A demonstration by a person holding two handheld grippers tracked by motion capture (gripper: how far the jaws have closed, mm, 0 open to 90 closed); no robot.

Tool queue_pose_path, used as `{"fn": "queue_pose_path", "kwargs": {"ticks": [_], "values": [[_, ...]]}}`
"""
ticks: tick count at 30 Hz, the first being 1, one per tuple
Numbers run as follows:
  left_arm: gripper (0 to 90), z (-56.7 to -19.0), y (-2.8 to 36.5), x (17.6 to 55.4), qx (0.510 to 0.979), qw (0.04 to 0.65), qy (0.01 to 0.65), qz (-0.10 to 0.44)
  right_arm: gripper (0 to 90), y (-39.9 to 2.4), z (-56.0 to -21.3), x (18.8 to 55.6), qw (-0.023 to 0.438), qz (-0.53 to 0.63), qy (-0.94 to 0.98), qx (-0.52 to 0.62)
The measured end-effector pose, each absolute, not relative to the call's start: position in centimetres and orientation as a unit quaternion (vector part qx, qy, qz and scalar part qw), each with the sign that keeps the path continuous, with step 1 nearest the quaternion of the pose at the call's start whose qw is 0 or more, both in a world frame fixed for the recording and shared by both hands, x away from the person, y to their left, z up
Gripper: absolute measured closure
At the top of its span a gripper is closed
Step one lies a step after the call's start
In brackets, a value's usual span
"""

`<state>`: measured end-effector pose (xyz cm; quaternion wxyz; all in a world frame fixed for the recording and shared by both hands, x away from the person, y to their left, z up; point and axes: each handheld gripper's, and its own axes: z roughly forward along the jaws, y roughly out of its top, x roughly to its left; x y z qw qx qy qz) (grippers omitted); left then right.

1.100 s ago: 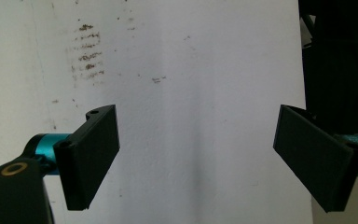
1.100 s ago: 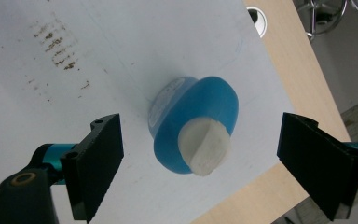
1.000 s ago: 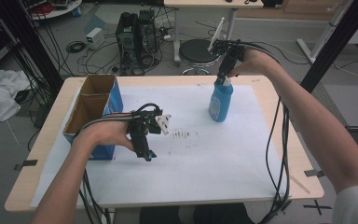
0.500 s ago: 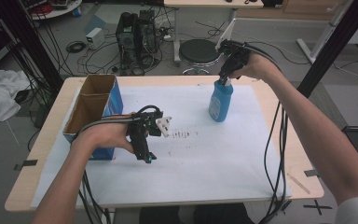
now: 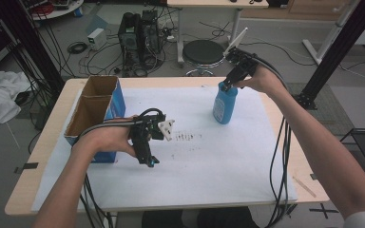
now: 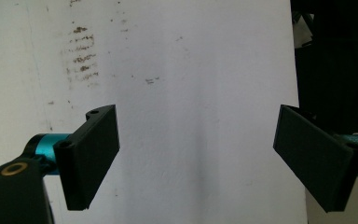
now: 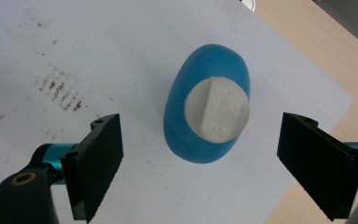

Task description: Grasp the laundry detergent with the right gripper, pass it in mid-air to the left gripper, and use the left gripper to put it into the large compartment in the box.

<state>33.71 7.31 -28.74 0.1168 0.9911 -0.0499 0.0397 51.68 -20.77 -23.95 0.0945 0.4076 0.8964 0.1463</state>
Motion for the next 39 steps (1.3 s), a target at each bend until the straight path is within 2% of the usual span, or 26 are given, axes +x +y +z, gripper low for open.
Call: {"fn": "queue_pose_path", "kwargs": {"ticks": [15,21,34,39], "values": [[14.3,-28.9,7.2,33.7,0.991,0.116,-0.047,0.035,13.5,-22.0,-26.9,51.1,0.102,0.174,0.877,0.437],[14.4,-29.1,7.0,33.9,0.992,0.116,-0.05,0.033,13.6,-21.7,-27.8,50.8,0.123,0.16,0.873,0.443],[14.4,-29.1,7.0,33.7,0.991,0.119,-0.048,0.037,13.6,-21.1,-30.1,50.1,0.117,0.202,0.848,0.476],[14.4,-29.3,7.2,33.6,0.991,0.12,-0.044,0.034,13.6,-21.2,-30.7,50.0,0.137,0.212,0.844,0.472]]}}
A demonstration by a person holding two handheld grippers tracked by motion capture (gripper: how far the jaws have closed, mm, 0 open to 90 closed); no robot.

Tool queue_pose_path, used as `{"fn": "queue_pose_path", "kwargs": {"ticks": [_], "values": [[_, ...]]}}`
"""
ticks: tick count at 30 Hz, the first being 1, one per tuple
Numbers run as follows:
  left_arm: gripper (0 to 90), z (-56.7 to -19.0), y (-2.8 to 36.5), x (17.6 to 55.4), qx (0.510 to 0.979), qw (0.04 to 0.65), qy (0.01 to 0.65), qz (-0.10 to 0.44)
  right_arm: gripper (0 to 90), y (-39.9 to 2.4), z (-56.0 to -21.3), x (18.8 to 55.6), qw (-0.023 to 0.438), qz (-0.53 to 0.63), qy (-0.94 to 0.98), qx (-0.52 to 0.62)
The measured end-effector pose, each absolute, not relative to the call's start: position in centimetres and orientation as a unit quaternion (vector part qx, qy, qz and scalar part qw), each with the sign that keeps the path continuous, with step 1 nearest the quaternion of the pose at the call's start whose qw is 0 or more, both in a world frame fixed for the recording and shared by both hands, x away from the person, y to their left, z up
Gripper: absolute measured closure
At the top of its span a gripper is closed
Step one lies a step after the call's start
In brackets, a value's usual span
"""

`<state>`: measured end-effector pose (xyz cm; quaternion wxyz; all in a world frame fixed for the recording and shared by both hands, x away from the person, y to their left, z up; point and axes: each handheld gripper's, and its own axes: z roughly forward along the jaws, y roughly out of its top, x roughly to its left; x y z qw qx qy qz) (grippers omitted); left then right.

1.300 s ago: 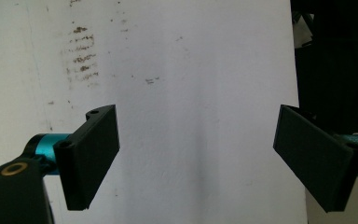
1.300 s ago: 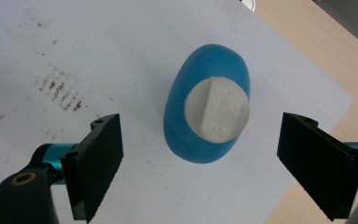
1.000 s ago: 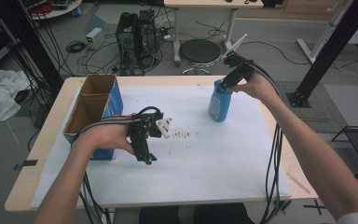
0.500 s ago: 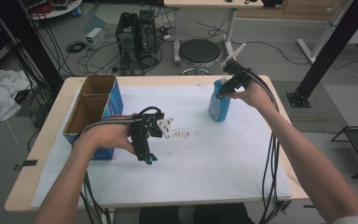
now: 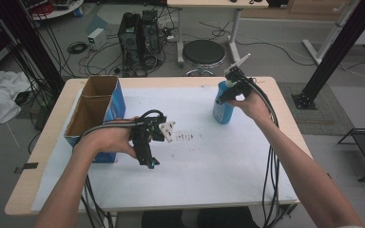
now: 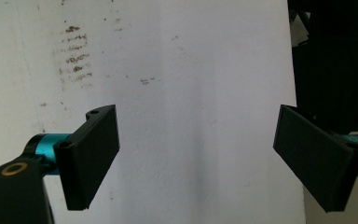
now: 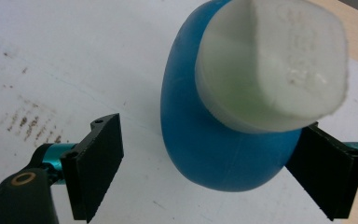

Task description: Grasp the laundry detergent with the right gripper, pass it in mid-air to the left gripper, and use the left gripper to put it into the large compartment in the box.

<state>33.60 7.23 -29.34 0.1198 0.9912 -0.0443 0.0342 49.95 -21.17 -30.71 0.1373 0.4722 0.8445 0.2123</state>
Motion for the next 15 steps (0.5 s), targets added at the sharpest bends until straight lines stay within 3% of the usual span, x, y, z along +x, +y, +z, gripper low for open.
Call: {"fn": "queue_pose_path", "kwargs": {"ticks": [15], "values": [[14.4,-29.5,7.5,33.6,0.991,0.118,-0.046,0.033,13.6,-21.3,-32.2,50.3,0.146,0.229,0.83,0.488]]}}
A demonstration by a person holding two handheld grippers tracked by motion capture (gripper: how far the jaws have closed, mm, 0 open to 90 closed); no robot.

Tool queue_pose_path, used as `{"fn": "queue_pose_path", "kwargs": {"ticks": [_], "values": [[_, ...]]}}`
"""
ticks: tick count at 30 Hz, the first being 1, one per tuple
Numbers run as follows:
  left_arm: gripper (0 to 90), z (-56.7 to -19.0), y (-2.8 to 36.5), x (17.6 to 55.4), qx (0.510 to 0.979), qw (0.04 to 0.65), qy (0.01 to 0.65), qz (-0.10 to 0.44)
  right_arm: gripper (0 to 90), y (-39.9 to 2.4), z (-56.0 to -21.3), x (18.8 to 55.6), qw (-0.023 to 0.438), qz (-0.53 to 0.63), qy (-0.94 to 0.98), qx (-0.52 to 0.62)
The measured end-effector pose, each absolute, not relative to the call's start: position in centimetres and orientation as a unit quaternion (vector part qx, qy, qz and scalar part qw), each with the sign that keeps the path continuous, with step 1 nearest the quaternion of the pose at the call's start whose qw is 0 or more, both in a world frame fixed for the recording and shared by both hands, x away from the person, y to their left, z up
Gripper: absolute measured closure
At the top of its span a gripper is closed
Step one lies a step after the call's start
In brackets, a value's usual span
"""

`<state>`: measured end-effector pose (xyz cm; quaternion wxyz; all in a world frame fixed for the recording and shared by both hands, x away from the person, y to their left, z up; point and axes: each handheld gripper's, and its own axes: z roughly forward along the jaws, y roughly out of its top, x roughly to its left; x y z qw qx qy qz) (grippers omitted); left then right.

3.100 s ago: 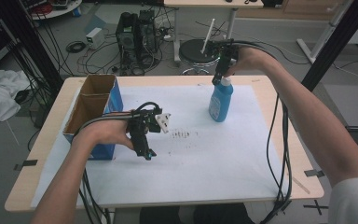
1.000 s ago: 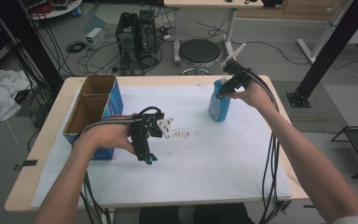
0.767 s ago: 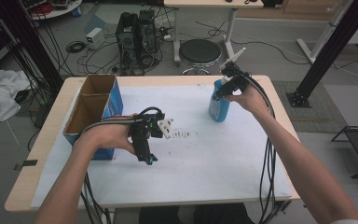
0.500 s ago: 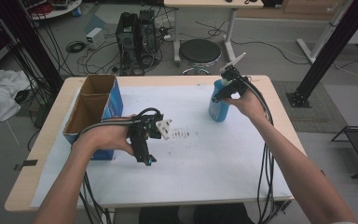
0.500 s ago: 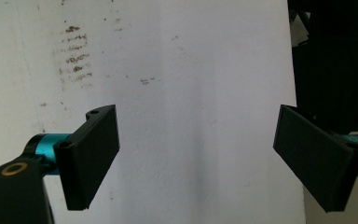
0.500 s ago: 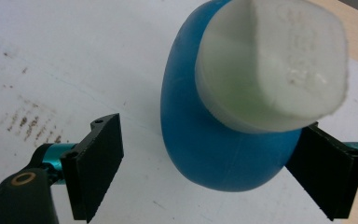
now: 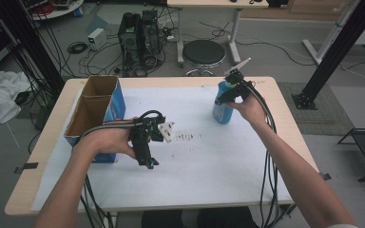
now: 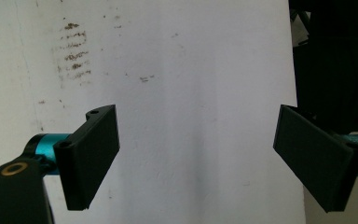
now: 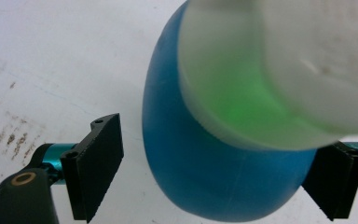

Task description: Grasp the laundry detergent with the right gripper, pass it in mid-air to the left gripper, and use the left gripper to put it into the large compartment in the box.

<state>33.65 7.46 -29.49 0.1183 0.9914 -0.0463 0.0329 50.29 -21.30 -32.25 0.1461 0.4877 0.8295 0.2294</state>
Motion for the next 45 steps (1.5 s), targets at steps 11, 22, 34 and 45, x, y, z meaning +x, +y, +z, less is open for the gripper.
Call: {"fn": "queue_pose_path", "kwargs": {"ticks": [11,22,34,45], "values": [[14.4,-29.89,7.44,33.75,0.991,0.12,-0.045,0.03,19.0,-21.19,-32.55,50.45,0.141,0.236,0.83,0.486],[14.3,-30.01,7.64,33.65,0.991,0.122,-0.042,0.031,19.5,-21.19,-32.98,50.56,0.137,0.24,0.828,0.487],[14.4,-30.23,7.62,33.67,0.991,0.123,-0.042,0.028,27.3,-21.21,-33.11,50.49,0.146,0.248,0.824,0.489],[14.4,-30.25,7.57,33.67,0.991,0.121,-0.044,0.027,32.6,-21.42,-33.3,50.36,0.152,0.259,0.816,0.494]]}}
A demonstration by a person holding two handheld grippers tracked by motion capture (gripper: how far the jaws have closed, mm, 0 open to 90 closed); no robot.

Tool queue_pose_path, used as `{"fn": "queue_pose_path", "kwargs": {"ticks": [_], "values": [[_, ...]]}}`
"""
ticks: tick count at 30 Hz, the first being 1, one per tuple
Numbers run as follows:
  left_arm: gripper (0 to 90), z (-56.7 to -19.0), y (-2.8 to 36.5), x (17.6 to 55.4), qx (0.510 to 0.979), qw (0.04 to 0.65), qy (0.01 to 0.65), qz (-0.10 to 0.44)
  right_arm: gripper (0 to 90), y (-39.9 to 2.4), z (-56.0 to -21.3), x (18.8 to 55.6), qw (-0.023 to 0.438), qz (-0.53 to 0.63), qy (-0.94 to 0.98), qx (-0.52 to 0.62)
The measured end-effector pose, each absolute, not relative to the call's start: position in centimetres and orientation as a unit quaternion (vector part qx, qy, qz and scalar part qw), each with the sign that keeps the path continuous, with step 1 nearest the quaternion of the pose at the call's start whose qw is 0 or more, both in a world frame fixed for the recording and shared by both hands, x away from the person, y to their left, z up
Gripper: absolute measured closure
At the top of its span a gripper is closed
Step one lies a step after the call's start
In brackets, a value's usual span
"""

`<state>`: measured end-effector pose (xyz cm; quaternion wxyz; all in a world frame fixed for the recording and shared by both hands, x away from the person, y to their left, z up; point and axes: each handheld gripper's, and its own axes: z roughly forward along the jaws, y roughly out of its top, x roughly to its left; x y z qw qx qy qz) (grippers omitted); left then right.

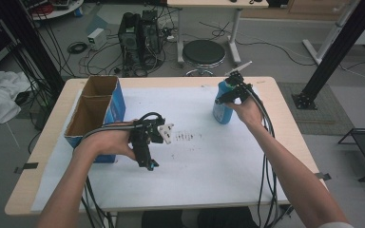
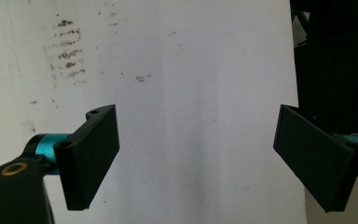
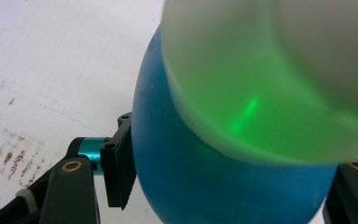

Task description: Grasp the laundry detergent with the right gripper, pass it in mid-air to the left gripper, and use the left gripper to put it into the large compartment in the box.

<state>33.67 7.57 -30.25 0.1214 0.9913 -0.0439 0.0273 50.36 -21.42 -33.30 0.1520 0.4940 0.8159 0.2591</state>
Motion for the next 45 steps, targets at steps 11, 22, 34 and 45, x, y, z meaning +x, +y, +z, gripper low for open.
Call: {"fn": "queue_pose_path", "kwargs": {"ticks": [11,22,34,45], "values": [[14.4,-30.3,7.5,33.7,0.991,0.125,-0.039,0.028,39.2,-21.8,-33.8,50.1,0.161,0.275,0.806,0.499],[14.4,-30.3,7.4,33.8,0.992,0.116,-0.046,0.027,42.2,-21.9,-34.2,49.8,0.176,0.286,0.801,0.495],[14.4,-30.2,7.5,33.8,0.992,0.118,-0.045,0.03,46.6,-21.6,-34.1,49.3,0.204,0.279,0.806,0.48],[14.4,-29.8,7.7,34.0,0.991,0.122,-0.043,0.038,47.7,-21.9,-34.2,49.4,0.198,0.29,0.812,0.466]]}}
